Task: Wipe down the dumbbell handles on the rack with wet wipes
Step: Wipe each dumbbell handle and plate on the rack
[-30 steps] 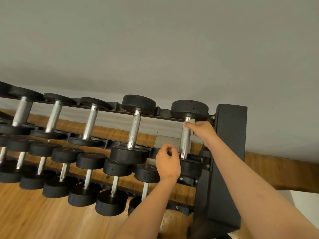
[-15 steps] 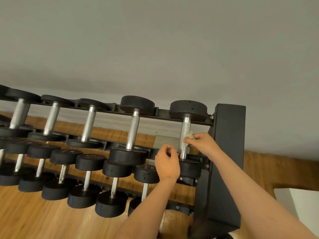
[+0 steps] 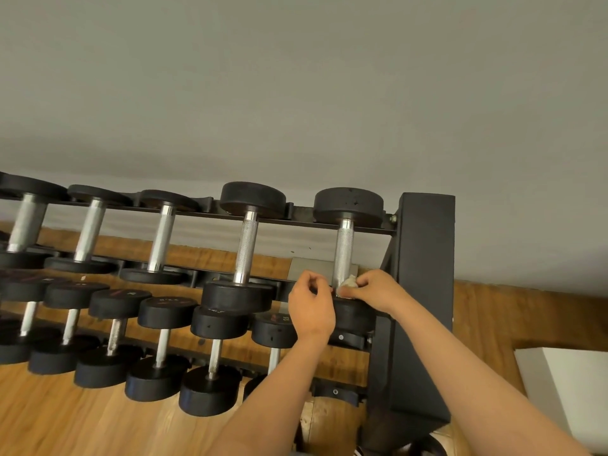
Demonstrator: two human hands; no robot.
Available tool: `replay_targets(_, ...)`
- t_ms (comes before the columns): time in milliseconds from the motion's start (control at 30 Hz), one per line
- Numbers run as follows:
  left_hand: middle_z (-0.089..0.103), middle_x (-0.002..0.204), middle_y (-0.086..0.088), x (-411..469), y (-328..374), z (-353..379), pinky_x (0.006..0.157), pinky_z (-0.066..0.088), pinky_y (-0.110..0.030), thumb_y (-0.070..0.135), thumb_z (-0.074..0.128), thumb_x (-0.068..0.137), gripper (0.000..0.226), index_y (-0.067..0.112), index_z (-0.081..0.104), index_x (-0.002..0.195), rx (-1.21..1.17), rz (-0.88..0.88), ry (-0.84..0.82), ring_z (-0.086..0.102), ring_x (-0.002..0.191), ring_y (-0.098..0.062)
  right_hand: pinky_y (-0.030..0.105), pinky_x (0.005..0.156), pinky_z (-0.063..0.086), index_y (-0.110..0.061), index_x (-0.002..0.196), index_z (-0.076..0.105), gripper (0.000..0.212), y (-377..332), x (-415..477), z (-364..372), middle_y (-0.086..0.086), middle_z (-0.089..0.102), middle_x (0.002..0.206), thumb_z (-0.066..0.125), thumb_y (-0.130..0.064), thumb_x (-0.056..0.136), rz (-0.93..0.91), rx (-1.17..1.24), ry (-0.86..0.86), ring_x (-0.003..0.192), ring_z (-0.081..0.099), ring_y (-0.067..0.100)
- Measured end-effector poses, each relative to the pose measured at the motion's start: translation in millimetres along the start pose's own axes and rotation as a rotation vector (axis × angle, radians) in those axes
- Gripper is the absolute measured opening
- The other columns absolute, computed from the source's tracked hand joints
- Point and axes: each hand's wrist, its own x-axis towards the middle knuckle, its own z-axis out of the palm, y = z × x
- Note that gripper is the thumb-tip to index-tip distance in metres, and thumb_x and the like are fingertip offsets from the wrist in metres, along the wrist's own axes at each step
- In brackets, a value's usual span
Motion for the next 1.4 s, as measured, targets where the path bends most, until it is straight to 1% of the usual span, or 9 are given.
replay_targets(200, 0.067, 0.085, -0.002, 0.4, 2.0, -3.1, 0.063, 0.04, -0.004, 0.013, 0.054, 0.096, 0.011, 0.014, 0.061, 0.088, -0.005, -0.033, -0.058, 0.058, 0.075, -0.005, 0.027, 0.065, 0.043, 0.004, 0.08, 0.069, 0.028, 4.7, -19.0, 12.3, 0.016, 0.064, 0.077, 0.071, -0.023, 0.088, -0.065, 0.235, 0.263, 0.072, 0.056, 0.018)
replay_targets(300, 0.062, 0.1, 0.01, 7.4, 5.6, -13.2, 0.079, 0.042, -0.007, 0.016, 0.053, 0.099, 0.016, 0.018, 0.061, 0.112, -0.034, -0.046, -0.261, 0.056, 0.092, 0.001, 0.022, 0.067, 0.043, -0.01, 0.086, 0.066, 0.009, -1.1, -31.7, 9.2, 0.0, 0.064, 0.082, 0.073, -0.015, 0.085, -0.159, 0.304, 0.283, 0.077, 0.058, 0.012)
replay_targets(400, 0.061, 0.113, 0.008, 16.2, 15.2, -31.9, 0.081, 0.041, -0.007, 0.018, 0.053, 0.1, 0.027, 0.014, 0.06, 0.125, -0.194, -0.073, -0.44, 0.056, 0.106, -0.002, 0.02, 0.077, 0.048, -0.015, 0.105, 0.054, 0.032, -5.8, -38.2, 10.3, -0.001, 0.068, 0.099, 0.076, -0.012, 0.082, -0.206, 0.419, 0.216, 0.093, 0.063, 0.013)
replay_targets(500, 0.067, 0.108, 0.003, 25.1, 23.4, -47.0, 0.086, 0.045, -0.014, 0.019, 0.06, 0.096, 0.018, 0.015, 0.066, 0.113, -0.169, -0.025, -0.577, 0.061, 0.103, -0.008, 0.029, 0.089, 0.052, -0.013, 0.1, 0.063, 0.02, -14.6, -38.2, 14.1, 0.0, 0.07, 0.101, 0.074, -0.014, 0.084, -0.276, 0.365, 0.134, 0.099, 0.065, 0.015)
replay_targets(600, 0.07, 0.101, -0.005, 36.3, 20.8, -55.4, 0.09, 0.05, -0.028, 0.013, 0.064, 0.093, 0.003, 0.011, 0.064, 0.094, -0.126, -0.006, -0.455, 0.064, 0.1, -0.017, 0.026, 0.095, 0.048, -0.021, 0.114, 0.066, 0.024, -17.1, -38.8, 15.5, -0.005, 0.066, 0.113, 0.066, -0.016, 0.091, -0.3, 0.509, 0.15, 0.107, 0.061, 0.009)
replay_targets(700, 0.066, 0.099, -0.002, 44.9, 10.7, -58.6, 0.085, 0.05, -0.022, 0.011, 0.063, 0.093, 0.004, 0.014, 0.06, 0.093, 0.005, 0.017, -0.229, 0.063, 0.098, -0.014, 0.019, 0.083, 0.041, -0.019, 0.111, 0.063, 0.016, -20.5, -34.7, 26.5, -0.008, 0.063, 0.108, 0.052, -0.019, 0.099, -0.159, 0.775, 0.558, 0.105, 0.057, 0.006)
replay_targets(833, 0.067, 0.088, 0.003, 48.2, 5.0, -46.7, 0.09, 0.052, -0.028, 0.011, 0.068, 0.09, 0.009, 0.016, 0.063, 0.085, 0.151, 0.059, -0.322, 0.062, 0.085, -0.004, 0.024, 0.061, 0.038, -0.018, 0.095, 0.056, 0.024, -32.5, -11.4, 54.7, 0.0, 0.059, 0.087, 0.036, -0.027, 0.105, 0.034, 0.515, 0.811, 0.086, 0.059, 0.019)
replay_targets(1000, 0.067, 0.108, 0.008, 59.8, 10.7, -45.1, 0.103, 0.042, -0.03, 0.009, 0.045, 0.101, 0.031, 0.023, 0.071, 0.093, 0.161, -0.047, -0.718, 0.057, 0.101, -0.001, 0.026, 0.06, 0.042, -0.021, 0.09, 0.053, 0.027, -26.5, -1.9, 54.8, 0.003, 0.062, 0.087, 0.032, -0.029, 0.105, 0.047, 0.399, 0.841, 0.075, 0.057, 0.014)
replay_targets(1400, 0.066, 0.101, -0.003, 64.9, 5.3, -23.2, 0.084, 0.05, -0.026, 0.018, 0.082, 0.076, 0.033, 0.015, 0.06, 0.101, 0.272, -0.052, -0.684, 0.061, 0.095, -0.015, 0.029, 0.061, 0.042, -0.017, 0.088, 0.055, 0.033, -26.9, 0.0, 57.0, 0.006, 0.064, 0.085, 0.031, -0.031, 0.106, 0.049, 0.426, 0.899, 0.075, 0.058, 0.016)
